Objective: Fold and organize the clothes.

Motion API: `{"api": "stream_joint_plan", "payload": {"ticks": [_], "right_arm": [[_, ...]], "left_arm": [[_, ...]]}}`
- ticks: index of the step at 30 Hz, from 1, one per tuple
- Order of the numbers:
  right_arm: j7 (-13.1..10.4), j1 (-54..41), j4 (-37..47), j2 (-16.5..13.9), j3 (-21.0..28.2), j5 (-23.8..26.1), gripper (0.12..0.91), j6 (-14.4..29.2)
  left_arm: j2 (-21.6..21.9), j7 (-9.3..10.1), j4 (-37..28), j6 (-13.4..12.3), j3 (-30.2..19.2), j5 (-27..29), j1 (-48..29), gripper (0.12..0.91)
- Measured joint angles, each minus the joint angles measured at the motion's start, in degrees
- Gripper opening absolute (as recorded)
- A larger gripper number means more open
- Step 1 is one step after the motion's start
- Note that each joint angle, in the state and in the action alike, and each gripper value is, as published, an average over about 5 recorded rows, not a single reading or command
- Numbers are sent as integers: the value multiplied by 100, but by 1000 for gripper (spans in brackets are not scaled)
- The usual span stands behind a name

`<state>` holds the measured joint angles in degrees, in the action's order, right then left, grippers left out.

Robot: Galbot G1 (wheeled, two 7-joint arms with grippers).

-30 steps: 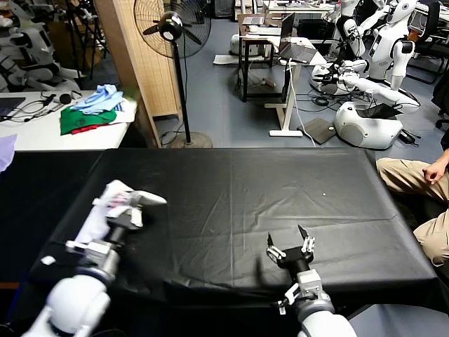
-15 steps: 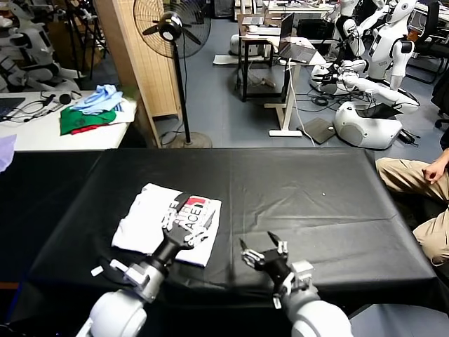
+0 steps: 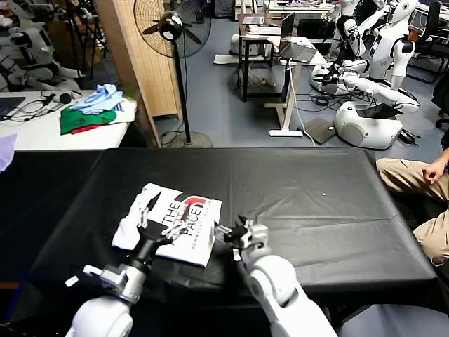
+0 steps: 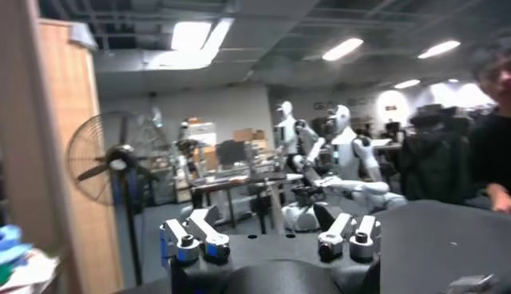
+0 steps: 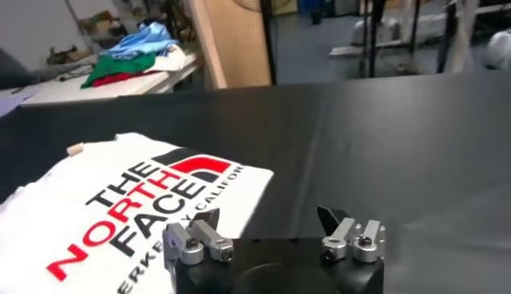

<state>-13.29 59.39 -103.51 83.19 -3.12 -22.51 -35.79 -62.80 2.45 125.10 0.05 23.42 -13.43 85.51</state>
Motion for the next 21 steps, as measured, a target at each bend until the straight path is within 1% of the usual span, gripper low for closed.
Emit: {"api": "stream_joint_plan", "payload": {"ticks": [3,4,7,8,9,10,11,13,14,15,17,21], "right_arm": [[22,-236,294,77,98,6,775,-29],[22,-288,362,87,119,6,747,-36],[20,-390,521,109,146,7,610,-32],[27,-411,566,114,146,14,543,-22],[41,-428,606,118,144,31,492,-9],[69,-442,646,120,138,63,442,11],[113,-452,683,115,130,117,375,41],[252,-471,747,90,105,296,275,126],[347,-485,780,65,86,425,217,190],[454,-504,812,31,65,585,176,267],[690,-558,884,-62,13,988,129,463],[1180,-701,1005,-363,-98,1968,122,962]], "left_arm": [[-18,12,62,-21,154,6,150,798],[-28,15,74,-30,206,12,198,798],[-70,21,98,-65,343,38,332,798],[-88,22,107,-81,378,50,374,798],[-105,22,114,-96,404,61,413,798],[-120,23,119,-112,422,75,448,798],[-133,23,124,-127,437,89,480,798],[-145,35,116,-148,464,113,527,798],[-148,50,107,-157,480,123,543,798],[-149,73,92,-164,498,129,553,798],[-149,118,53,-182,536,133,567,798],[-140,139,-50,-210,633,130,610,798]]}}
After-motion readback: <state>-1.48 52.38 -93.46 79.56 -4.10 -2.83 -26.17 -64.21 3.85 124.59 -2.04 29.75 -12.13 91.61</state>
